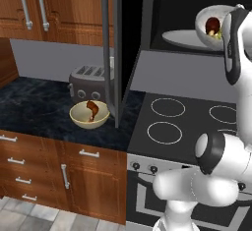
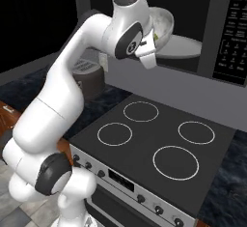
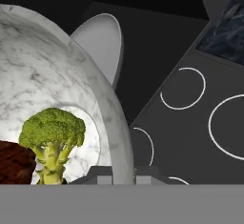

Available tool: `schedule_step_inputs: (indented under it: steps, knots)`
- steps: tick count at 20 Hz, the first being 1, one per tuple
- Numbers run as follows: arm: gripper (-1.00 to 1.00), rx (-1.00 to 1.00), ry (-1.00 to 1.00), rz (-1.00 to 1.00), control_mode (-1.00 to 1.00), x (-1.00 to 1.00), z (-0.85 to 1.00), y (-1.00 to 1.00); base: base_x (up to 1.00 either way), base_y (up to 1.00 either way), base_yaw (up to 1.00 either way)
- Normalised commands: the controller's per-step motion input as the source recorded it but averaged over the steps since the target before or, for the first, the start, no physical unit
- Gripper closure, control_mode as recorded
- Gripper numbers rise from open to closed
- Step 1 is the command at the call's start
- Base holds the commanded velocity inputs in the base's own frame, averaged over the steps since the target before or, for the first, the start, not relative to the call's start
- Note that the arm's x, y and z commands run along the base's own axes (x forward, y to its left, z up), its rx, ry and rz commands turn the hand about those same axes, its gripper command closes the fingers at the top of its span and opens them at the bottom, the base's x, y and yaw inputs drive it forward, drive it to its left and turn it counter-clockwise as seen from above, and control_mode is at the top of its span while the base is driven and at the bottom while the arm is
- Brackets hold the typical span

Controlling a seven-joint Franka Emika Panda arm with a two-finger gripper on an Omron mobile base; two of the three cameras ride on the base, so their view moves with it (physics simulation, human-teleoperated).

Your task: Place the bowl containing the broccoli and steak in the microwave. Close the microwave door and press the start button to microwave the meal.

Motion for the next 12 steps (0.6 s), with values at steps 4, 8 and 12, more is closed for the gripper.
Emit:
schedule_step_inputs:
  steps: [4, 8, 12]
  knots:
    - [1.0, 0.02, 0.02, 0.0, -1.0, 0.53, -0.06, -0.22, 0.0, 0.0, 0.0]
    - [1.0, 0.0, 0.04, 0.0, -1.0, 0.54, -0.17, -0.16, 0.0, 0.0, 0.0]
    - [1.0, 0.0, 0.05, 0.0, -1.0, 0.57, -0.08, -0.21, 0.0, 0.0, 0.0]
